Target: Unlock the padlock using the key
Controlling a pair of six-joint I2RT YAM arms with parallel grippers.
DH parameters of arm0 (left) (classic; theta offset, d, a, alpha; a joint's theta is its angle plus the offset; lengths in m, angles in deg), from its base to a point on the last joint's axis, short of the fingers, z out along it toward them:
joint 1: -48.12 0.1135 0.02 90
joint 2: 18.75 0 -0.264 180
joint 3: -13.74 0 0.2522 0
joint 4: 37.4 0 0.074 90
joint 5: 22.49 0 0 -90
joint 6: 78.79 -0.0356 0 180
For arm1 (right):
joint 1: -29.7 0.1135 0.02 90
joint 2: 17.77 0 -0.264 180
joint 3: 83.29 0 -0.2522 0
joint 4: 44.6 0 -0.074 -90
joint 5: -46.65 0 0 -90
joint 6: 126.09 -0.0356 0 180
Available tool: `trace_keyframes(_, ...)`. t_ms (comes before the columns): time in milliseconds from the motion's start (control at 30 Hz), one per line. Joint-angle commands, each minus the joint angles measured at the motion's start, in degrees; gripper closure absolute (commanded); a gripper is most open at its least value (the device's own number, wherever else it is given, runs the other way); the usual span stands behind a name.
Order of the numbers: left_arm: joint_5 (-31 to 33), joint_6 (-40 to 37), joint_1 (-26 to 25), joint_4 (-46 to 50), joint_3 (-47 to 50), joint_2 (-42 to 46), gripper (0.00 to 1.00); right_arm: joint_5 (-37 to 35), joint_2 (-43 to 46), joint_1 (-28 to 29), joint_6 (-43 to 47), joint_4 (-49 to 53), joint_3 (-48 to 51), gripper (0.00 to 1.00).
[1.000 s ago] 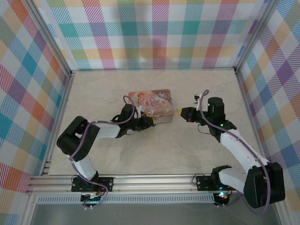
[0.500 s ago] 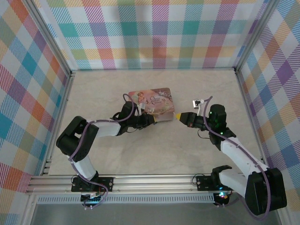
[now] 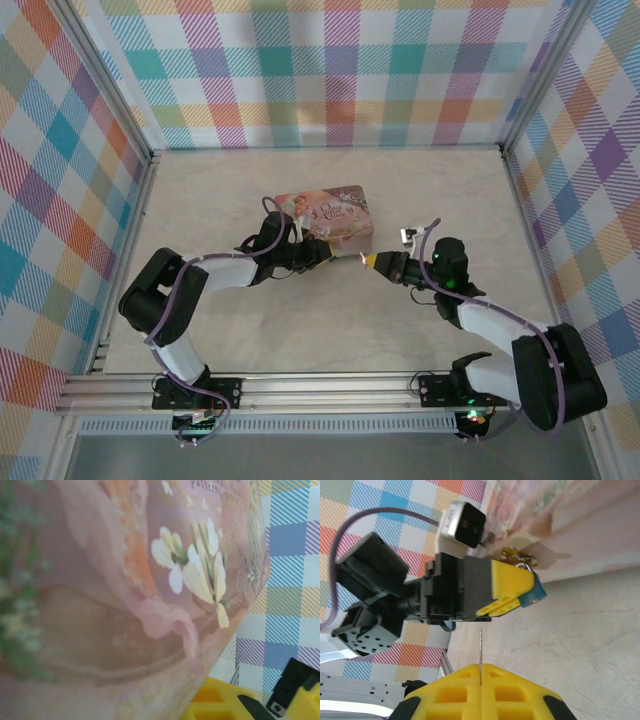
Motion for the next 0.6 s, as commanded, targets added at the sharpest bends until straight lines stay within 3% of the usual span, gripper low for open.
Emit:
trace_keyframes(0,-3.9,2.0,-0.2,-2.2,-1.6,2.5,0.84,-2.5,-3.8,2.0,-3.5,-10.8,0.6,1.00)
trace_keyframes(267,-4.5,2.9,-0.3,-4.9,-0.7,2.5,0.84,-3.0,-15.8,4.2,-9.0,-24.3,1.1,1.00)
trace_keyframes(567,-6.1,2.8,-0.2,-7.1,0.2,2.8,0.84,1.2,-29.6,4.3,-15.2,-39.3,0.0,1.00)
